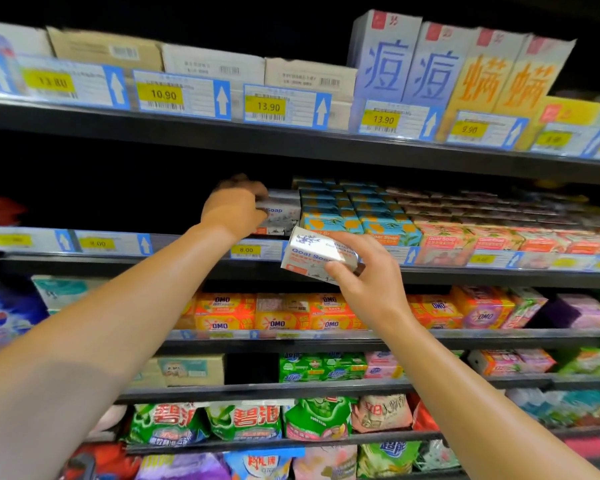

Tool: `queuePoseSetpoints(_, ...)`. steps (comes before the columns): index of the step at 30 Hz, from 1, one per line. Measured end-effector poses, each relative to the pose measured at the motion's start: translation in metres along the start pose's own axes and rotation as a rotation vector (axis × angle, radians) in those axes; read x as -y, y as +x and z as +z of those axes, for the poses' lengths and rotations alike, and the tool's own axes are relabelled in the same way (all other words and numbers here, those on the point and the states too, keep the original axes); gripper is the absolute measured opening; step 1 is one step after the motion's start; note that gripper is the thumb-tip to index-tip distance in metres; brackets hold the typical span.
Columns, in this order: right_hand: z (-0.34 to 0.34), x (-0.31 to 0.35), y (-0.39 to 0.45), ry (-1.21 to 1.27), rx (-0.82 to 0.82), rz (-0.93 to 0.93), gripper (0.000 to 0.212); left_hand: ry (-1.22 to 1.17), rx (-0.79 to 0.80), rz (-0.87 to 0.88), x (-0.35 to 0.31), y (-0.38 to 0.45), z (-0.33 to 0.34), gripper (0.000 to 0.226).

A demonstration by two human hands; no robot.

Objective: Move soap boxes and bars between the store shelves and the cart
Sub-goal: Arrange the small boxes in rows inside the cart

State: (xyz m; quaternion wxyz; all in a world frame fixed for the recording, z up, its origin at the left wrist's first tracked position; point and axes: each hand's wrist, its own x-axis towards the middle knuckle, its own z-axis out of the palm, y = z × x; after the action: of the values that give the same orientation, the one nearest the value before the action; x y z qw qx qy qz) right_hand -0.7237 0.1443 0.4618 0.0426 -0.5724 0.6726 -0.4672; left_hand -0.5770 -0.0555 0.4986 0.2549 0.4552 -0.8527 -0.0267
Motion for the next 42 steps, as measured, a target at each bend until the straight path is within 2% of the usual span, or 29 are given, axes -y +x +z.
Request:
queuePoseSetpoints(2,-0.003,0.002,0.001,0.003,0.000,-0.011,0.039,-0.129,-0.121,0.020,-0.005,-0.012,-0.008,0.037)
queuePoseSetpoints(4,-0.005,0.006,0.003,0.007,-0.008,-0.033,0.039,-0.379,-0.234,0.071,-0.015,-0.029,-0.021,0.029)
queuePoseSetpoints(5,-0.006,0.008,0.005,0.009,-0.012,-0.044,0.039,-0.498,-0.248,0.115,-0.020,-0.040,-0.028,0.024)
queuePoseSetpoints(7,-0.006,0.013,0.010,0.006,-0.029,-0.069,0.039,-0.596,-0.167,0.230,-0.025,-0.057,-0.040,0.026)
queuePoseSetpoints(10,-0.002,0.020,0.017,-0.006,-0.056,-0.126,0.042,-0.410,-0.031,0.396,-0.023,-0.069,-0.040,0.047)
queuePoseSetpoints(12,0.003,0.025,0.022,0.008,-0.045,-0.150,0.047,-0.325,-0.093,0.427,-0.019,-0.069,-0.035,0.047)
queuePoseSetpoints(15,0.012,0.027,0.026,0.009,-0.096,-0.130,0.058,-0.303,-0.231,0.385,-0.011,-0.067,-0.031,0.041)
queuePoseSetpoints(18,0.015,0.017,0.028,-0.056,-0.164,-0.097,0.062,-0.316,-0.306,0.240,-0.001,-0.057,-0.033,0.036)
queuePoseSetpoints(20,0.015,0.006,0.027,-0.126,-0.173,-0.083,0.058,-0.251,-0.257,0.151,0.005,-0.047,-0.033,0.037)
queuePoseSetpoints(25,0.018,-0.005,0.029,-0.188,-0.196,-0.074,0.051,-0.067,0.004,0.019,0.005,-0.030,-0.019,0.042)
queuePoseSetpoints(28,0.020,-0.008,0.031,-0.222,-0.202,-0.093,0.049,-0.031,0.007,-0.007,-0.003,-0.025,-0.015,0.042)
queuePoseSetpoints(32,0.022,-0.010,0.032,-0.233,-0.202,-0.110,0.048,-0.029,-0.040,0.019,-0.008,-0.026,-0.010,0.028)
queuePoseSetpoints(35,0.023,-0.011,0.031,-0.251,-0.201,-0.109,0.047,-0.039,-0.029,0.016,-0.006,-0.025,-0.009,0.029)
queuePoseSetpoints(38,0.024,-0.013,0.029,-0.272,-0.199,-0.126,0.046,-0.019,0.034,0.030,-0.008,-0.019,-0.009,0.051)
queuePoseSetpoints(42,0.027,-0.012,0.029,-0.273,-0.213,-0.138,0.043,0.033,0.239,0.092,-0.015,-0.002,-0.001,0.086)
